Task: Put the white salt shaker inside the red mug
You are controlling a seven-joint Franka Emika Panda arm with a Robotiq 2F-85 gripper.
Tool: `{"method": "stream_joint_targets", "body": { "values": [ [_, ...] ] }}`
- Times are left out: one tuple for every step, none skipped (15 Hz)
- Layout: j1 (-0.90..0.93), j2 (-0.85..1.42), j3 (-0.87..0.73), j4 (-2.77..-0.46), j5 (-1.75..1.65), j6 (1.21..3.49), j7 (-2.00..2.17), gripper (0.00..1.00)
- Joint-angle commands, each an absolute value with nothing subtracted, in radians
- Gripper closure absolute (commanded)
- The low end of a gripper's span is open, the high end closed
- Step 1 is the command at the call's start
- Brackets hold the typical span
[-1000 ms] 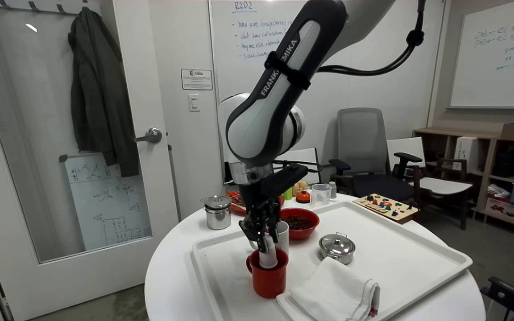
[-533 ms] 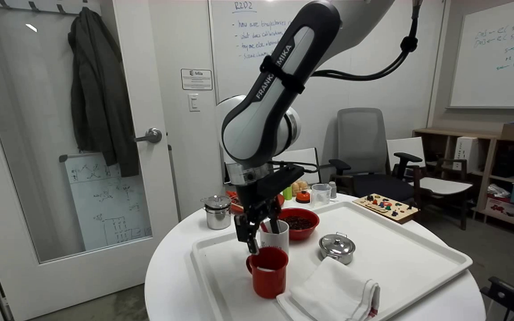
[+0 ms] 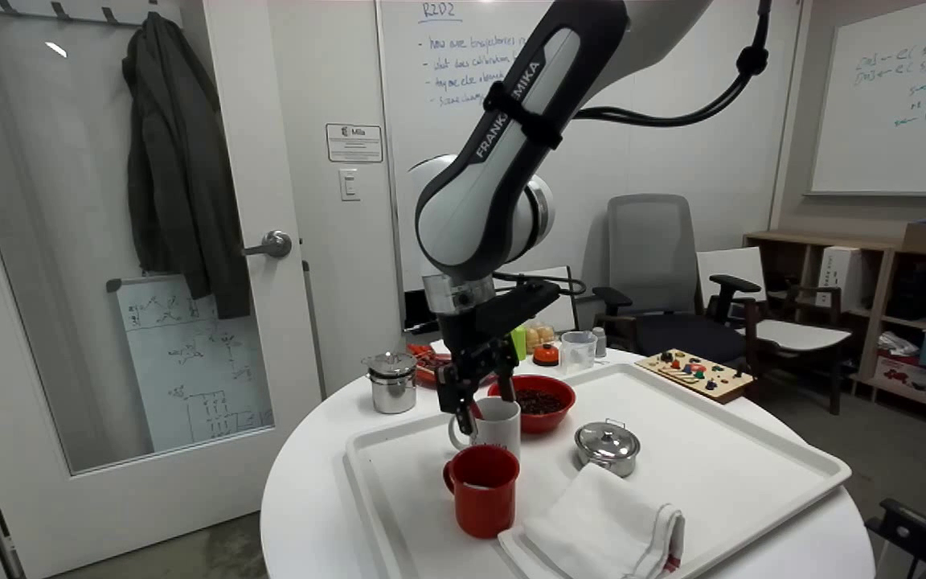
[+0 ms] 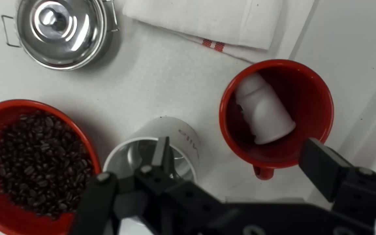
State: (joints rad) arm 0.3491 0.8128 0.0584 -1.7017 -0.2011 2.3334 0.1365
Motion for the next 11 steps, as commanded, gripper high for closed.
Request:
{"method": "stream_joint_targets", "body": {
  "values": [
    [0.325, 0.692, 0.045, -1.842, -0.201, 2.383, 0.169, 0.0],
    [0.315, 0.67, 0.042, -1.87, -0.198, 2.397, 0.175, 0.0],
    [0.307, 0.649, 0.036, -1.898, -0.195, 2.415, 0.188, 0.0],
    [0.3, 0.63, 0.031, -1.925, -0.193, 2.431, 0.202, 0.0],
    [0.292, 0.612, 0.027, -1.948, -0.185, 2.431, 0.216, 0.0],
    [0.282, 0.596, 0.024, -1.974, -0.18, 2.445, 0.226, 0.0],
    [0.272, 0.584, 0.023, -1.996, -0.174, 2.451, 0.232, 0.0],
    [0.283, 0.644, 0.027, -1.911, -0.193, 2.414, 0.207, 0.0],
    [0.275, 0.63, 0.025, -1.933, -0.192, 2.422, 0.213, 0.0],
    [0.269, 0.621, 0.025, -1.949, -0.191, 2.428, 0.215, 0.0],
    [0.267, 0.615, 0.024, -1.957, -0.19, 2.43, 0.216, 0.0]
  ]
}}
